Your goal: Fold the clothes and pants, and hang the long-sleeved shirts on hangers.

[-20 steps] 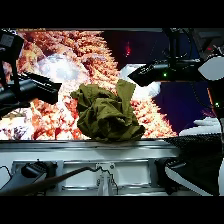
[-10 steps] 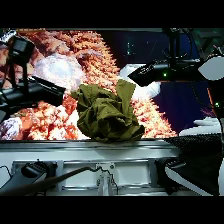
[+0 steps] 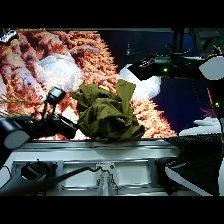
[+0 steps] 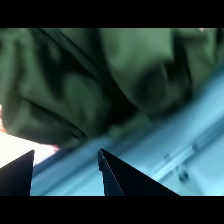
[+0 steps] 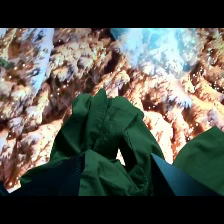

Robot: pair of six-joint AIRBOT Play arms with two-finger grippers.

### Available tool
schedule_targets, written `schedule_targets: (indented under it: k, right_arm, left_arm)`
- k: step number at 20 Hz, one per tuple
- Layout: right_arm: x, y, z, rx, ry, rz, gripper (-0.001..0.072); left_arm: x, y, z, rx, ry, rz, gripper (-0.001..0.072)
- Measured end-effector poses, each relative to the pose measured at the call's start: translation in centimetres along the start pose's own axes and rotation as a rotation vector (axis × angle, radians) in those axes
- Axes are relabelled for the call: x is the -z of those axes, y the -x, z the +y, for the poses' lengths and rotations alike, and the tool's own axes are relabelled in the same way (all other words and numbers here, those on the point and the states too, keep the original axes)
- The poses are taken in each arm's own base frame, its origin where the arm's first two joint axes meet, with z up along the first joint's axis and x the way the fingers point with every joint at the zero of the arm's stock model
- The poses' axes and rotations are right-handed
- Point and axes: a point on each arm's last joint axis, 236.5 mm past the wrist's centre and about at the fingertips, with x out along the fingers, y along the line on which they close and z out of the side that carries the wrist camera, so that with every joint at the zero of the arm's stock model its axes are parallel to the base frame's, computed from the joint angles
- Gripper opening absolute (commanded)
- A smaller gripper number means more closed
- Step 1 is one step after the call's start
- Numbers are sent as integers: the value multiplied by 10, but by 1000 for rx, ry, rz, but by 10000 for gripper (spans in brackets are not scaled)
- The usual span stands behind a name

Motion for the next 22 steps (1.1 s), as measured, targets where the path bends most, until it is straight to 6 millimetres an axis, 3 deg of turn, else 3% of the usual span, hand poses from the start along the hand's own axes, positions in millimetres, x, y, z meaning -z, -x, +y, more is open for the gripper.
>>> schedule_targets:
  k: [3, 4, 8, 11, 15, 16, 18, 19, 22]
  right_arm:
    - [-4, 0, -11, 46, 0, -18, 494]
    - [-2, -1, -27, 98, -9, -12, 495]
    - [27, 2, -94, 273, -134, 76, 494]
    - [58, 4, -123, 329, -232, 145, 494]
    - [98, 0, -126, 314, -336, 226, 494]
    - [105, -2, -122, 300, -354, 235, 494]
    - [117, -2, -115, 280, -385, 246, 494]
    - [121, 0, -112, 275, -392, 248, 494]
    - [132, 8, -100, 263, -405, 247, 492]
  left_arm:
    - [10, -8, -28, 66, -107, -2, 518]
    - [10, -10, -36, 84, -134, -12, 519]
    - [10, -33, -57, 122, -156, 14, 704]
    - [9, -59, -64, 137, -106, 52, 702]
    - [-9, -95, -74, 172, -6, 22, 699]
    - [-15, -105, -76, 181, 27, 6, 602]
    - [-27, -123, -79, 202, 102, -25, 87]
    - [-35, -130, -81, 210, 134, -41, 16]
    - [-72, -133, -84, 225, 134, -131, 14]
